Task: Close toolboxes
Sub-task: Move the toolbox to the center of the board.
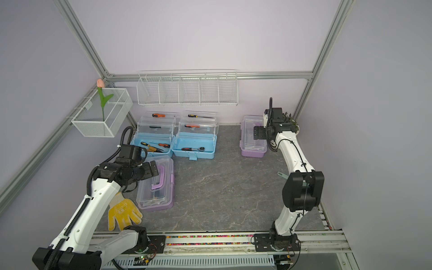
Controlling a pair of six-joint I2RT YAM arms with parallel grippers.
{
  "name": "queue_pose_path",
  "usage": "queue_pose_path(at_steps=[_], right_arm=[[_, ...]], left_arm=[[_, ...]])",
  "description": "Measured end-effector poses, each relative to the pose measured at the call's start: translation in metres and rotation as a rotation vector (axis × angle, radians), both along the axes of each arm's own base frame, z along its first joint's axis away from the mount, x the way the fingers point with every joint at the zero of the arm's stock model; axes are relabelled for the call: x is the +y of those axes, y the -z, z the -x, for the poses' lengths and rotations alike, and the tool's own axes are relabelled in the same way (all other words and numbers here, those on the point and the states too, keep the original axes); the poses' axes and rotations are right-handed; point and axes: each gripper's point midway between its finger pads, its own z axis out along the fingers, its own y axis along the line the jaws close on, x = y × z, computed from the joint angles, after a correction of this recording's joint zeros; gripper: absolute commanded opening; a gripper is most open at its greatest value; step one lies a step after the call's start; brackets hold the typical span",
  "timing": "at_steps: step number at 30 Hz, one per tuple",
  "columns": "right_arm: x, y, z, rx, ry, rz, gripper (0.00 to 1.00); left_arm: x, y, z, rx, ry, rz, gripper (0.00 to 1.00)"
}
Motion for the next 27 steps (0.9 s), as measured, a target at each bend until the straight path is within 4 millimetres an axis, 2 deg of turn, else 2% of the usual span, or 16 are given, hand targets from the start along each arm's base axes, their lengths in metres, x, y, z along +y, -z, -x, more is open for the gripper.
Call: queue_pose_path(at_steps=[1, 3, 6, 10, 13, 16, 19, 24, 27], right_arm=[[0.007, -0.005, 0.015, -0.009, -0.008, -0.020, 0.97], [0.020, -0.003, 0.045, 0.001, -0.023, -0.066, 0.97], [0.036, 0.022, 0.086, 0.067, -0.038, -0.136, 0.98], [0.045, 0.051, 0.123, 0.152, -0.031, -0.202, 0.99], [0.049, 0.048, 0.140, 0.146, -0.030, -0.241, 0.99], [0.050, 0.032, 0.150, 0.101, -0.034, -0.270, 1.00], [0.050, 0.020, 0.156, 0.062, -0.040, -0.289, 1.00], [0.051, 0.027, 0.163, 0.084, -0.042, -0.302, 0.99], [0.052, 0.033, 0.167, 0.105, -0.039, -0.306, 0.96]], left_arm=[[0.003, 0.002, -0.001, 0.008, -0.010, -0.001, 1.00], [0.010, 0.008, -0.004, 0.034, -0.032, -0.007, 1.00], [0.016, 0.022, -0.008, 0.090, -0.047, -0.012, 1.00], [0.012, 0.040, -0.010, 0.166, -0.024, -0.003, 1.00], [0.011, 0.049, -0.011, 0.208, -0.019, 0.005, 1.00], [0.009, 0.057, -0.010, 0.245, -0.014, 0.011, 1.00], [0.007, 0.061, -0.009, 0.264, -0.011, 0.021, 0.95], [0.007, 0.064, -0.008, 0.275, -0.014, 0.035, 0.86], [0.000, 0.070, -0.005, 0.272, 0.005, 0.049, 0.82]])
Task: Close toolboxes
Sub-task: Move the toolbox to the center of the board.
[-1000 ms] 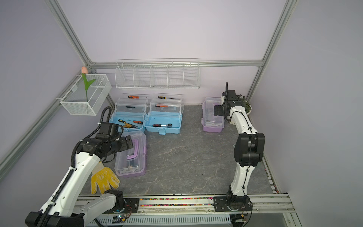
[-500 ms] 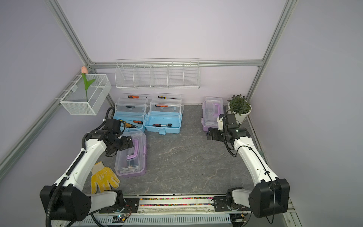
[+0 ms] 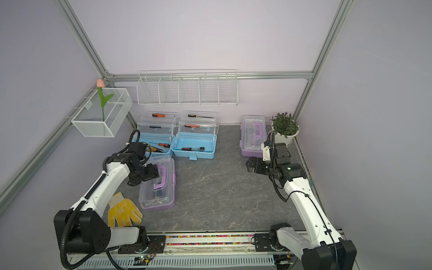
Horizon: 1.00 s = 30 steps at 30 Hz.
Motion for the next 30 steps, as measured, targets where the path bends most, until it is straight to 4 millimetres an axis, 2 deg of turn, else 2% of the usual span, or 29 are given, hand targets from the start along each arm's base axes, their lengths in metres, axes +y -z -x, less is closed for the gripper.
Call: queue_pose_path(at_steps=[6, 12, 15, 22, 24, 28, 30], right_arm=[[0.008, 0.001, 0.009, 0.009, -0.023, -0.006, 0.90], [0.042, 0.010, 0.028, 0.051, -0.131, 0.008, 0.88], [0.058, 0.016, 0.039, 0.081, -0.172, 0.022, 0.87], [0.092, 0.030, 0.066, 0.131, -0.255, 0.061, 0.84], [0.100, 0.037, 0.071, 0.152, -0.270, 0.080, 0.84], [0.108, 0.048, 0.076, 0.183, -0.269, 0.111, 0.80], [0.106, 0.047, 0.075, 0.177, -0.245, 0.112, 0.79]], left_arm=[[-0.034, -0.002, 0.012, -0.073, 0.074, 0.028, 0.77], [-0.072, -0.002, 0.022, -0.118, 0.146, 0.032, 0.73], [-0.101, -0.003, 0.027, -0.153, 0.203, 0.050, 0.71], [-0.186, -0.004, 0.029, -0.183, 0.326, 0.129, 0.65], [-0.217, -0.004, 0.026, -0.192, 0.353, 0.156, 0.64], [-0.280, -0.007, 0.022, -0.235, 0.407, 0.225, 0.65], [-0.310, -0.009, 0.023, -0.256, 0.435, 0.281, 0.69]])
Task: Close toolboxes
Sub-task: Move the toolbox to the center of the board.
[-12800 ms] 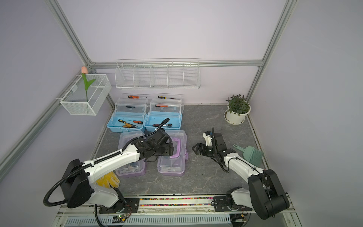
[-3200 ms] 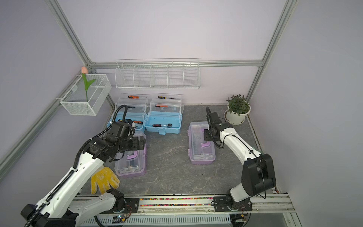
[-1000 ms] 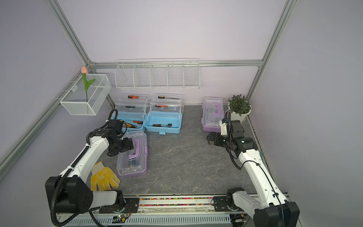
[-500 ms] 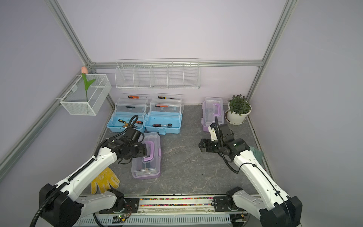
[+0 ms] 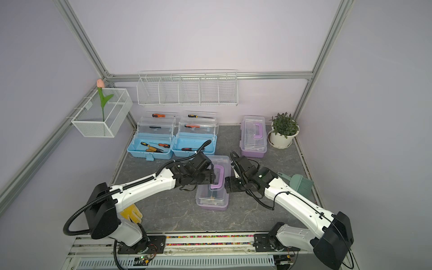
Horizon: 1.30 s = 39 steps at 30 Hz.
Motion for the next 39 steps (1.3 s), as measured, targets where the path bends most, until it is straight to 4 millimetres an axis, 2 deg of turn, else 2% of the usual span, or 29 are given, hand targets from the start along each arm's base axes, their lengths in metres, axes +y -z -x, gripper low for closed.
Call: queue_pose_path(at_steps=[3, 7, 8, 11, 15, 17, 19, 24, 27, 32, 36, 39], right_arm=[[-0.003, -0.001, -0.003, -0.012, 0.022, 0.010, 0.78], [-0.011, 0.004, -0.009, -0.006, 0.056, 0.034, 0.73], [-0.015, 0.007, -0.011, 0.002, 0.074, 0.046, 0.71], [-0.023, 0.010, -0.018, 0.006, 0.114, 0.062, 0.69], [-0.024, 0.011, -0.018, 0.011, 0.125, 0.060, 0.68], [-0.025, 0.013, -0.017, 0.016, 0.129, 0.061, 0.66], [-0.026, 0.017, -0.015, 0.028, 0.134, 0.068, 0.64], [-0.029, 0.028, -0.012, 0.063, 0.142, 0.096, 0.59], [-0.028, 0.032, -0.013, 0.072, 0.142, 0.102, 0.58], [-0.027, 0.032, -0.016, 0.071, 0.147, 0.105, 0.52], [-0.028, 0.032, -0.019, 0.091, 0.168, 0.105, 0.45], [-0.026, 0.031, -0.031, 0.086, 0.175, 0.111, 0.39]], left_arm=[[-0.027, -0.003, 0.006, 0.001, 0.043, 0.051, 0.81], [-0.033, -0.010, 0.013, 0.009, 0.069, 0.063, 0.99], [-0.033, -0.017, 0.012, -0.003, 0.068, 0.072, 0.99], [-0.026, -0.048, 0.009, -0.060, 0.065, 0.101, 0.99], [-0.009, -0.092, 0.003, -0.164, 0.047, 0.134, 0.99], [0.004, -0.104, -0.006, -0.199, 0.031, 0.133, 1.00], [0.024, -0.109, -0.024, -0.222, -0.007, 0.117, 0.97], [0.082, -0.098, -0.081, -0.264, -0.104, 0.001, 0.89], [0.099, -0.087, -0.109, -0.273, -0.107, -0.075, 0.85], [0.103, -0.065, -0.163, -0.268, -0.092, -0.159, 0.75], [0.094, -0.032, -0.204, -0.233, -0.073, -0.210, 0.73], [0.086, -0.002, -0.221, -0.198, -0.049, -0.248, 0.73]])
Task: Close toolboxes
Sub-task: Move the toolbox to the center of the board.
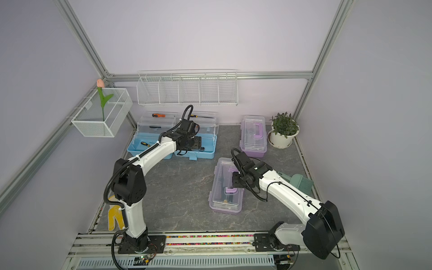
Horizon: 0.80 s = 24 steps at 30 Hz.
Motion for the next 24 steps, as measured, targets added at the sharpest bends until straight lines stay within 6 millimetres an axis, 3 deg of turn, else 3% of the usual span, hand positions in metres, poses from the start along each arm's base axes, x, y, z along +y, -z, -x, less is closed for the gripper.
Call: queue_pose_path(at_steps=[5, 11, 17, 24], right_arm=[[-0.003, -0.001, -0.020, -0.008, 0.002, 0.012, 0.33], [-0.010, -0.002, -0.051, -0.014, 0.011, 0.038, 0.28], [-0.022, -0.004, -0.080, -0.041, 0.054, 0.054, 0.24], [-0.028, -0.004, -0.092, -0.048, 0.052, 0.070, 0.21]], left_arm=[[-0.009, 0.030, -0.019, 0.044, 0.022, -0.046, 0.73], [-0.004, 0.031, -0.044, 0.041, 0.009, -0.058, 0.73], [0.014, 0.039, -0.045, 0.079, -0.008, -0.085, 0.73], [0.019, 0.065, -0.033, 0.148, 0.011, -0.117, 0.71]])
